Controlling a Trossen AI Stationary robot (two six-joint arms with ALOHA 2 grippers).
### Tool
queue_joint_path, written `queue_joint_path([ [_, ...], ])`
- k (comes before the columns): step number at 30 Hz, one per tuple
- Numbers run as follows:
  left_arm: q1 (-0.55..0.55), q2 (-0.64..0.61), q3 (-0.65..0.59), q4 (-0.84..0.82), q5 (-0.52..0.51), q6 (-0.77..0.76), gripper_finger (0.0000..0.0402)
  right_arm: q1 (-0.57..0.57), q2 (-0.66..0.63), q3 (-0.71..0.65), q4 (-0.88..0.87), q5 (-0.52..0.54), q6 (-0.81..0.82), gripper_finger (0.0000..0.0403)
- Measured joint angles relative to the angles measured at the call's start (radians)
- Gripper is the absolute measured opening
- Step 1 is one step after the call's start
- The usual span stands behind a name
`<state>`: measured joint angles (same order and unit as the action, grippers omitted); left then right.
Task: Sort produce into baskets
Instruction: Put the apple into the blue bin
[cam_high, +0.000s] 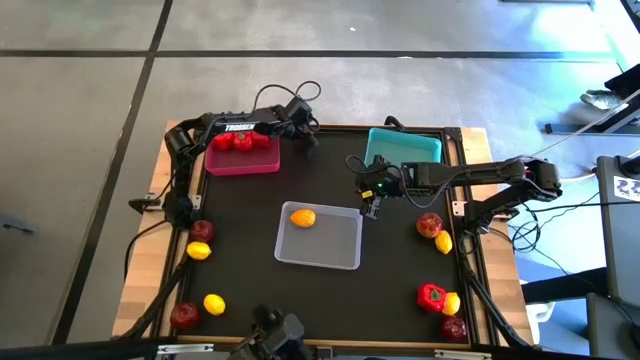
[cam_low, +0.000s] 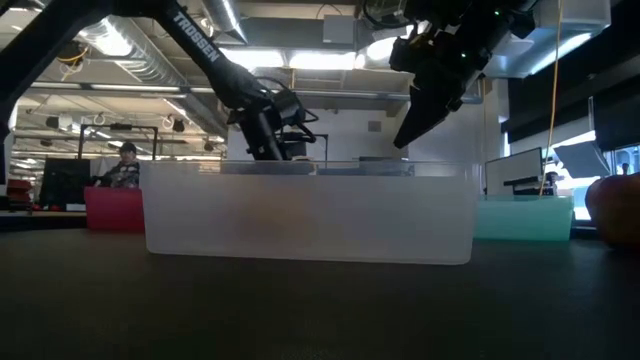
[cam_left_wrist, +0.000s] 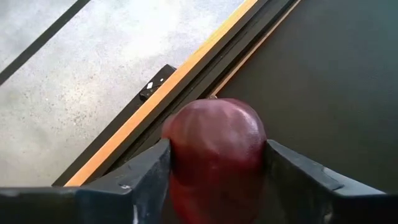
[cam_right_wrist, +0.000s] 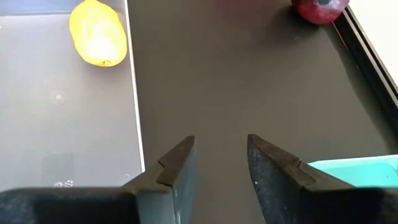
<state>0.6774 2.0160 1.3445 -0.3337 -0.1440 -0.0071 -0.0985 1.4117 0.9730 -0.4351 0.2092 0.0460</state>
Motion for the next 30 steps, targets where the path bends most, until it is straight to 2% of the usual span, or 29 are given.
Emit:
queue_joint_path([
  [7,0.000,0.001,-0.001,-0.002,0.001,0.012,0.0168,0.000,0.000,0.000,-0.001,0.000,0.000,0.0144],
  [18,-0.023,-0.043,-0.008,-0.033,0.006,0.018,0.0172,0.000,0.000,0.000,-0.001,-0.001,0.006,0.0144],
  [30,-0.114,-0.239,-0.008,-0.057,0.010,0.061,0.0173,0.000,0.000,0.000,0.044,-0.010,0.013,0.0151],
])
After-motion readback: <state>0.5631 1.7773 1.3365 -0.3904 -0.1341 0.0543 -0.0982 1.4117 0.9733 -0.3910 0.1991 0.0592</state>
